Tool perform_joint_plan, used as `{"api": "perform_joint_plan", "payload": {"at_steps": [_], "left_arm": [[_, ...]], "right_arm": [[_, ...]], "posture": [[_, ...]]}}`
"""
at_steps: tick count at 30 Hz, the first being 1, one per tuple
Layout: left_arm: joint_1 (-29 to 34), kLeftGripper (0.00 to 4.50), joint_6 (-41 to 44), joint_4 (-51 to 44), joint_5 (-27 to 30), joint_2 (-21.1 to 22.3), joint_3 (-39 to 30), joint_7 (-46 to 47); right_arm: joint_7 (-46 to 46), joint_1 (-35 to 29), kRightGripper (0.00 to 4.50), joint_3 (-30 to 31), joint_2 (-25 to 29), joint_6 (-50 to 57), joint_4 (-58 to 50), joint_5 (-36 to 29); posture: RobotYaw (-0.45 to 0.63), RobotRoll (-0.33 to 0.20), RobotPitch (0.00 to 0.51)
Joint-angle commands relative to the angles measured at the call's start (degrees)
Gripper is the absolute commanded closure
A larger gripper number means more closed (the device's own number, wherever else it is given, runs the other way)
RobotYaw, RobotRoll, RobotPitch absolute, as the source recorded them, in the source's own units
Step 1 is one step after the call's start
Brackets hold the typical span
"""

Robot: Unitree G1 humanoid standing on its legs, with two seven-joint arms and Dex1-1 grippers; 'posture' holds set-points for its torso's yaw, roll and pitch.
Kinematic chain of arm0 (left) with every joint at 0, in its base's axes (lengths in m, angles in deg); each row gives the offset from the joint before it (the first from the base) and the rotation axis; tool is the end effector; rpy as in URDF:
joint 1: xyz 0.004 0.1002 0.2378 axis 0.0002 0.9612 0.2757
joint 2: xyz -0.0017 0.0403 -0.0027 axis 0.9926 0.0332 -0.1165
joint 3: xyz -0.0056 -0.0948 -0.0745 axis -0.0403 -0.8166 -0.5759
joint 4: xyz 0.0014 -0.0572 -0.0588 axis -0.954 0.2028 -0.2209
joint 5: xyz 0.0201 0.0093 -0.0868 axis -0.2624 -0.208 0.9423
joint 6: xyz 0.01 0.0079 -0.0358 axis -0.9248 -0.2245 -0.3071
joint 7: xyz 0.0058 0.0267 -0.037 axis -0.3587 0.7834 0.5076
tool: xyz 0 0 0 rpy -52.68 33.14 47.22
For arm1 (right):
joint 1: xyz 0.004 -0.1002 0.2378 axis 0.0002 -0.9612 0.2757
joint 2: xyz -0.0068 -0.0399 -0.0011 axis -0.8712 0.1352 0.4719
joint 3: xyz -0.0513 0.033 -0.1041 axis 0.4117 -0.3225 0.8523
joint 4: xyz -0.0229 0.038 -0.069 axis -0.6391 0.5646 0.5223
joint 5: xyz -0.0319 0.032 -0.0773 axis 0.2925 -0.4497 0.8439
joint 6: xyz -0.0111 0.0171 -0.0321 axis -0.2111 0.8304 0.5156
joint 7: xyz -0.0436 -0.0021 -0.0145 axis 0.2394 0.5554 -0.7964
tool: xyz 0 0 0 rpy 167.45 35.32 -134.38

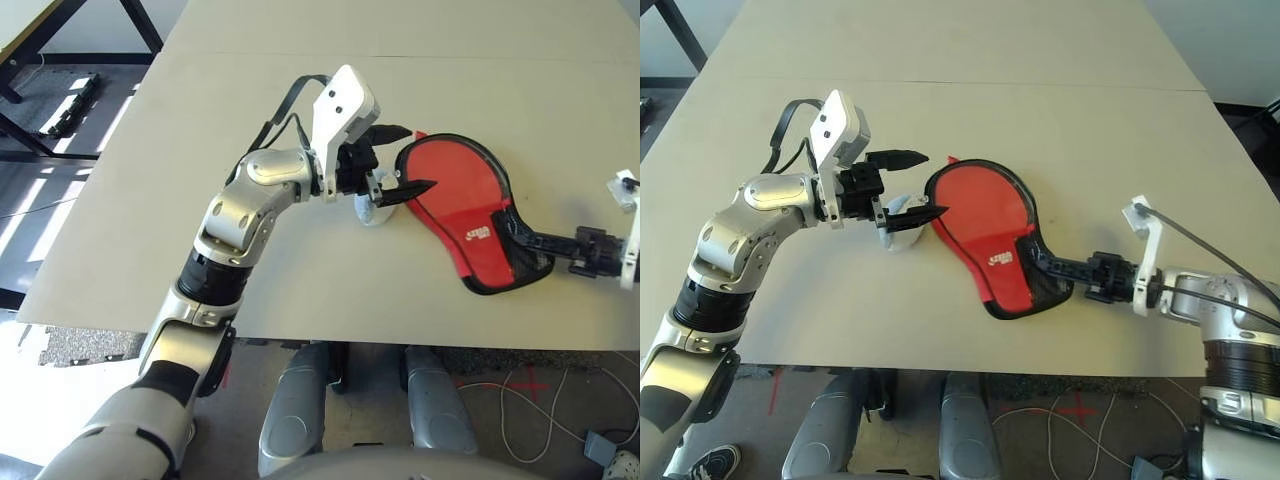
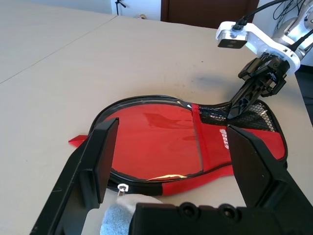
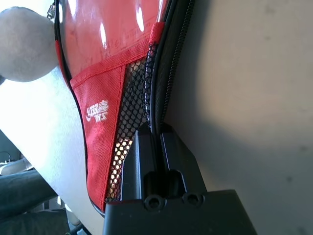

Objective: Store the ping-pong paddle in its case and zip it.

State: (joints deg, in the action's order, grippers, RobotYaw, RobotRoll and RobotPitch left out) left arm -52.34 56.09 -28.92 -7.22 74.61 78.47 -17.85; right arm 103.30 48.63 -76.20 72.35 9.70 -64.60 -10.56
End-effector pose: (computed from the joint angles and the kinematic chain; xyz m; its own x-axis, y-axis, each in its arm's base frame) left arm 0.2919 0.1224 0.2106 0.3457 -0.9372 -0.0465 0.8885 0.3110 0.3373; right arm 0.2133 -0.3648 0.1477 0.5753 0.6848 -0.4474 -0.3817 0.7085 0.5936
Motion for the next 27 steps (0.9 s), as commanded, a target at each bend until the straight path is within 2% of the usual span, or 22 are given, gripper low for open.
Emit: {"api": "perform_joint_plan", "payload": {"at_steps": [1,10,18,22,27], "left_arm": [[-0.1,0.0,-0.4,0.1,-0.2,-0.2,0.8,-0.5],[0.0,0.0,-0.4,0.1,-0.2,-0.4,0.8,-0.6],[-0.2,0.0,-0.8,0.8,-0.3,-0.6,0.9,-0.8],[-0.4,0.0,-1.0,1.1,-0.3,-0.5,0.7,-1.1],[-0.2,0.0,-0.7,0.7,-0.3,-0.4,0.8,-1.1]], "right_arm": [[1.2,-2.2,4.46,0.6,1.9,0.0,0.7,0.6],[3.9,-6.5,4.46,0.1,4.8,-0.7,0.0,0.4],[2.8,-7.9,4.46,-0.3,4.5,-0.6,-1.0,0.5],[3.7,-7.7,3.34,-0.3,5.2,-0.2,-2.1,-0.3],[8.1,-5.8,1.7,-2.1,8.8,-3.0,0.3,-0.7]], "posture": [[-0.06,0.0,0.265],[-0.06,0.0,0.269],[-0.07,0.0,0.266],[-0.07,0.0,0.265],[-0.06,0.0,0.265]]}}
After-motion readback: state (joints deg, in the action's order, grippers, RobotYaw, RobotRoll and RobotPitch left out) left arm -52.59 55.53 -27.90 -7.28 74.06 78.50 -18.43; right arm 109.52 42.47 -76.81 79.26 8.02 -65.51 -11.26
